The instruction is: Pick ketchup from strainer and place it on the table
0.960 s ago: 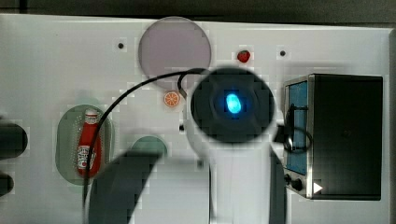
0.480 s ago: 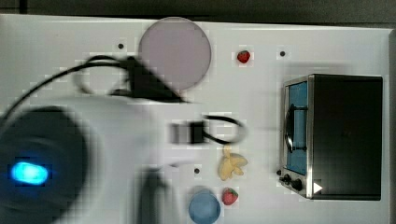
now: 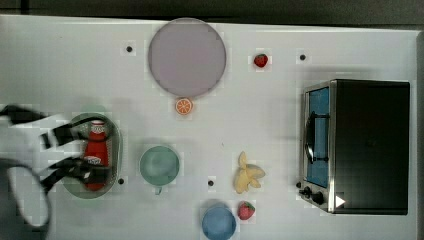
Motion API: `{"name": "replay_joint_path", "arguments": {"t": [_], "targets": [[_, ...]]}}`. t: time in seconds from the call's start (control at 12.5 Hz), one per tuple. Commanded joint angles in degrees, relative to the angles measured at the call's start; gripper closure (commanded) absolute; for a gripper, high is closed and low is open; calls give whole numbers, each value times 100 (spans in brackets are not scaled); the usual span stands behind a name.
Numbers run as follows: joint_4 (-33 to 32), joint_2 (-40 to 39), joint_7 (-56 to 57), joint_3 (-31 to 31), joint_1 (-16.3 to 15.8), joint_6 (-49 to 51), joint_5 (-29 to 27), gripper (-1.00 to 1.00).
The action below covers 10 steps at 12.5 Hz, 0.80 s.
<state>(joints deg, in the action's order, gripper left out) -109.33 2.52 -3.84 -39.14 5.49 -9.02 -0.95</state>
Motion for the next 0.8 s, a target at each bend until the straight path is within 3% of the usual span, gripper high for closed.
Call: {"name": "replay_joint_path", "arguments": {"t": [0.08,0.56,0.8], "targets": [[-112,-7,-327,-375,-42,-347,25,-100],[-1510,-613,-327,-931,-51,-2584,104,-100],[-2104,-1035,-327,-909,-55,-3762,673,-100]]}}
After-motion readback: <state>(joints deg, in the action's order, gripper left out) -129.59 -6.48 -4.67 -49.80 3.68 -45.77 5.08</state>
